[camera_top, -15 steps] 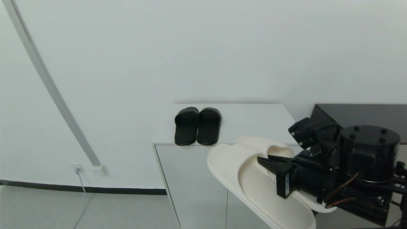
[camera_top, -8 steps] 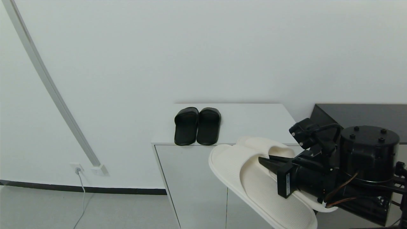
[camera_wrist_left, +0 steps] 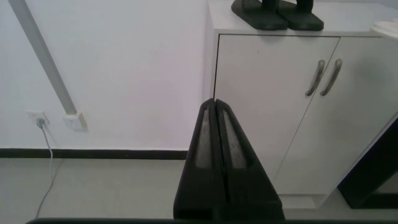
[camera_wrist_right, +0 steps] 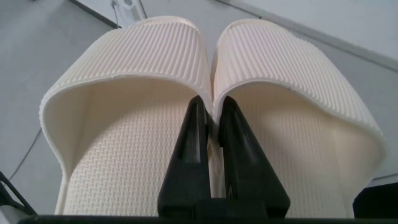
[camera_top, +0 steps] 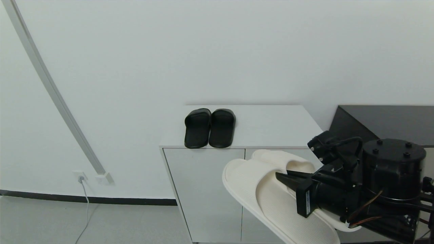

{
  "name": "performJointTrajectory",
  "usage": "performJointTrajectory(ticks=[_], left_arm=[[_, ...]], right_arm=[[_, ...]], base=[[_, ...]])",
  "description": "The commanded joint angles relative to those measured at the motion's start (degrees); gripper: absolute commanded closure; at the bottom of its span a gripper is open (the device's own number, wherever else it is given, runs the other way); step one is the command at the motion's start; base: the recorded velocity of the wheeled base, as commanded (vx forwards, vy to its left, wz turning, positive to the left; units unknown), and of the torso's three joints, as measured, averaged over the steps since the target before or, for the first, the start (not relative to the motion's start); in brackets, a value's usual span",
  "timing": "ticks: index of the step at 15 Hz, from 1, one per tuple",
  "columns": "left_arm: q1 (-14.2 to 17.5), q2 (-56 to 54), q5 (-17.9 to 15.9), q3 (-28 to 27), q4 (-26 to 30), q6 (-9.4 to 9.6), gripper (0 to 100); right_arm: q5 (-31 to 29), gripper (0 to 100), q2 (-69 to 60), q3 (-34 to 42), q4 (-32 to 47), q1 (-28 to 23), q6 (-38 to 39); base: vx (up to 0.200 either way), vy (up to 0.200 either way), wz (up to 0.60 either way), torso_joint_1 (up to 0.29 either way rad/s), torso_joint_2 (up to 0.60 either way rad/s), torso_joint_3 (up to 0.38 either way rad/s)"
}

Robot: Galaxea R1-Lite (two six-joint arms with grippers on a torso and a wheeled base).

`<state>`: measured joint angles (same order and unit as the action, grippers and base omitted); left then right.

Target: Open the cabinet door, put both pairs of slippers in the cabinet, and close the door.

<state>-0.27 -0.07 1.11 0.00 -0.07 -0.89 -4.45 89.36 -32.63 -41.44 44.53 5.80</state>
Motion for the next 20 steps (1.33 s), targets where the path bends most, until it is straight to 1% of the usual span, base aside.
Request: performJointTrajectory(ticks=[1, 3, 11, 12, 20], left_arm=[[0.0, 0.1, 0.0, 0.0, 0.0, 0.01, 100], [0.0, 0.1, 0.0, 0.0, 0.0, 0.01, 100], [0.0, 0.1, -0.1, 0.0, 0.0, 0.27, 100], [0.0, 0.1, -0.1, 0.0, 0.0, 0.27, 0], [0.0, 0.1, -0.1, 0.0, 0.0, 0.36, 0]], right_arm=[[0.0, 100, -1.5, 1.5, 0.0, 1.3, 0.0], [-0.1, 100, -1.9, 2.2, 0.0, 2.1, -0.2], [-0.3, 100, -1.6, 2.7, 0.0, 2.0, -0.1], [-0.3, 100, -1.6, 2.8, 0.0, 2.0, -0.1], [-0.4, 100, -2.0, 3.4, 0.0, 2.1, -0.1]], base=[[0.000, 0.000, 0.00, -0.212, 0.52, 0.290], [0.000, 0.000, 0.00, -0.227, 0.54, 0.317], [0.000, 0.000, 0.00, -0.217, 0.54, 0.323], [0.000, 0.000, 0.00, -0.188, 0.52, 0.325], [0.000, 0.000, 0.00, -0.160, 0.48, 0.322]])
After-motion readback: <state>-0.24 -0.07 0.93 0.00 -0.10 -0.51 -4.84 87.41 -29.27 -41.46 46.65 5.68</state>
